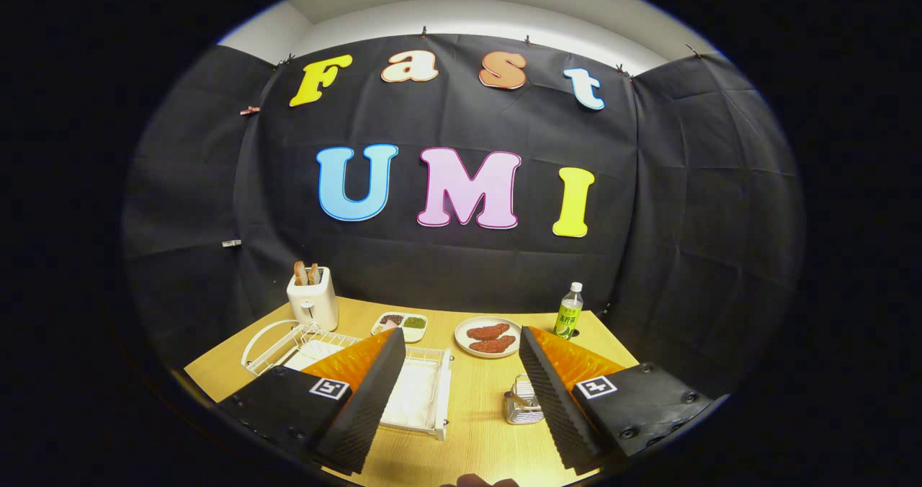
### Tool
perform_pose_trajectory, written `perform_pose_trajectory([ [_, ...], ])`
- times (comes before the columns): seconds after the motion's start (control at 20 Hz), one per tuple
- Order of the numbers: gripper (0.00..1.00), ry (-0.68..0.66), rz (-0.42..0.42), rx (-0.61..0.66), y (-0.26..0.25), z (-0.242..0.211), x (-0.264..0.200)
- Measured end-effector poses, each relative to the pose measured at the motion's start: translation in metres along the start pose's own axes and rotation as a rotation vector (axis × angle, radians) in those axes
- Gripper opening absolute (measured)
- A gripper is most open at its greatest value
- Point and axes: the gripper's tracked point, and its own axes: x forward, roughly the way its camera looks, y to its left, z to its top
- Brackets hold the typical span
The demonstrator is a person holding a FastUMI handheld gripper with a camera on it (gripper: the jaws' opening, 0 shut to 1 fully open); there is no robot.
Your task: Take the plate from the dish rack, then take the spoon from the basket and place it into the plate.
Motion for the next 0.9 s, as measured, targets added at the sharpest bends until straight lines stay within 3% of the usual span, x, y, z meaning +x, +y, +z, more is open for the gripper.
perform_pose_trajectory([
  [0.25, 0.98, 0.040, 0.058, -0.032, 0.037, 0.009, 0.038],
  [0.5, 0.98, 0.137, 0.039, -0.048, 0.071, -0.001, 0.088],
  [0.9, 0.98, 0.370, 0.006, -0.031, 0.103, -0.070, 0.146],
])
